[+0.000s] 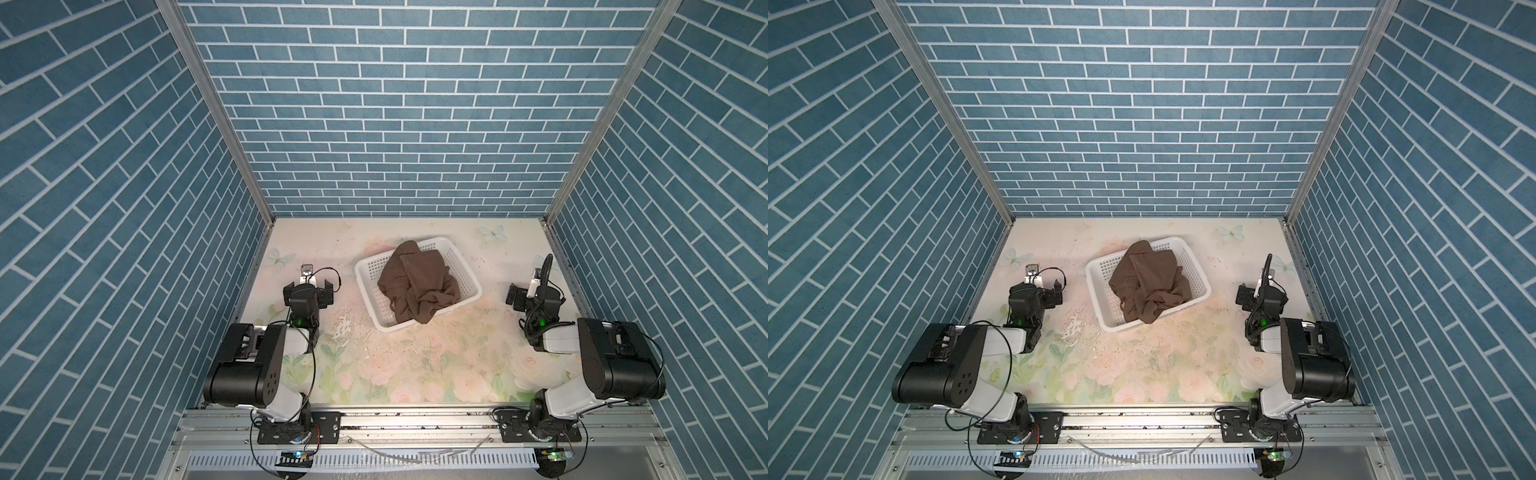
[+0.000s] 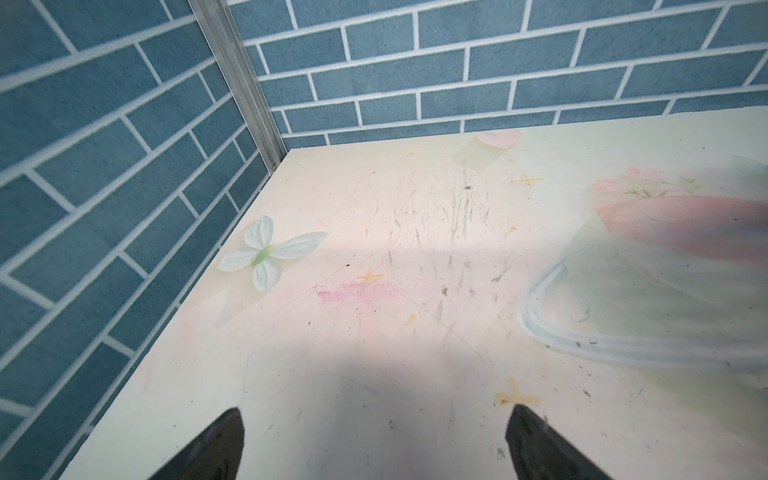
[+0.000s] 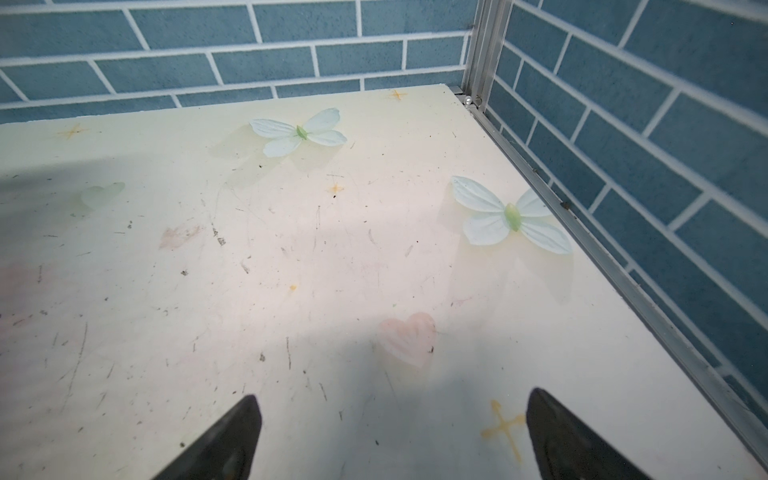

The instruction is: Fold and stack the trousers

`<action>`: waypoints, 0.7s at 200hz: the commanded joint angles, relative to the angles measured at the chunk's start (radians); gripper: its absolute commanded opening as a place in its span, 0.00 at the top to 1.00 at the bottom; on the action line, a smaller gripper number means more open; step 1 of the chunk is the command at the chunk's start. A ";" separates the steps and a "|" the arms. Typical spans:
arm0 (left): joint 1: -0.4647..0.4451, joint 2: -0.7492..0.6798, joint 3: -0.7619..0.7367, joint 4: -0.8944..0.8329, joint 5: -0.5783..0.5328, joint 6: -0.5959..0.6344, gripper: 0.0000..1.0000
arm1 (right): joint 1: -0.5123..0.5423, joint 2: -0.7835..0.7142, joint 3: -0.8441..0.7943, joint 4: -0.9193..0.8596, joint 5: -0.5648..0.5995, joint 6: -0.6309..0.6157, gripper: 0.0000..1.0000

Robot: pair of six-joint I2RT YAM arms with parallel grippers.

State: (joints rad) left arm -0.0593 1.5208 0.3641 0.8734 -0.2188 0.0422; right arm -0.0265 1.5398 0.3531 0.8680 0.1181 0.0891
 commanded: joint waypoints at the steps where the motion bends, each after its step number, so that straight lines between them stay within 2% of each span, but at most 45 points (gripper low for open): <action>1: -0.004 0.007 0.012 0.009 0.005 0.010 0.01 | -0.004 0.003 0.031 0.015 -0.008 -0.018 0.01; 84: -0.005 0.007 0.012 0.009 0.006 0.010 0.01 | -0.004 -0.003 0.031 0.016 0.003 -0.021 0.01; 107: -0.005 -0.026 0.024 -0.032 -0.007 0.009 0.01 | 0.002 -0.112 0.074 -0.151 0.048 -0.013 0.01; 124: -0.006 -0.101 0.063 -0.161 -0.042 -0.005 0.01 | 0.017 -0.208 0.115 -0.296 0.093 -0.007 0.01; 140: -0.005 -0.164 0.112 -0.300 -0.102 -0.025 0.01 | 0.035 -0.298 0.137 -0.383 0.136 0.057 0.01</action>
State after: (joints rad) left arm -0.0593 1.4490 0.3981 0.7506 -0.2424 0.0380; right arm -0.0139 1.3678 0.4061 0.6437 0.1734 0.0933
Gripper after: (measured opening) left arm 0.994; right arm 0.992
